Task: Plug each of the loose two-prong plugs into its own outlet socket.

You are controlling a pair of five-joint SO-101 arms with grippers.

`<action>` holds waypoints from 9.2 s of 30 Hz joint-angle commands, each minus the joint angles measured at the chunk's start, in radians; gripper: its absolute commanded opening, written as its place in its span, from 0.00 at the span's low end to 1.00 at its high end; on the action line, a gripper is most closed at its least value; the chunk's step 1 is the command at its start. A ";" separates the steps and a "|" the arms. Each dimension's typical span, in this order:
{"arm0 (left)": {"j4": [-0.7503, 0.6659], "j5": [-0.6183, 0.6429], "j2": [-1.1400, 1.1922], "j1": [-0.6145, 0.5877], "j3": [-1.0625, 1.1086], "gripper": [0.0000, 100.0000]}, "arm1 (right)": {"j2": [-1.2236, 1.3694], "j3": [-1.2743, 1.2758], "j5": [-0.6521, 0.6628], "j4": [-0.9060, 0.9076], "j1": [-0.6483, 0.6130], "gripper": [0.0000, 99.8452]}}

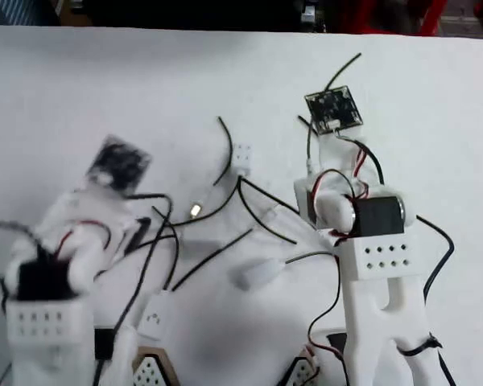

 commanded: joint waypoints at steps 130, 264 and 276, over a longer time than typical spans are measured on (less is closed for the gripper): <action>-0.238 0.236 1.167 0.248 -0.532 0.31 | -0.018 0.310 -0.221 -0.306 0.042 0.02; -0.023 0.485 0.200 0.343 -0.149 0.31 | -0.371 0.413 -0.118 -0.334 -0.601 0.02; -0.028 0.394 0.200 -0.021 -0.146 0.31 | -0.364 0.496 -0.049 -0.423 -0.453 0.02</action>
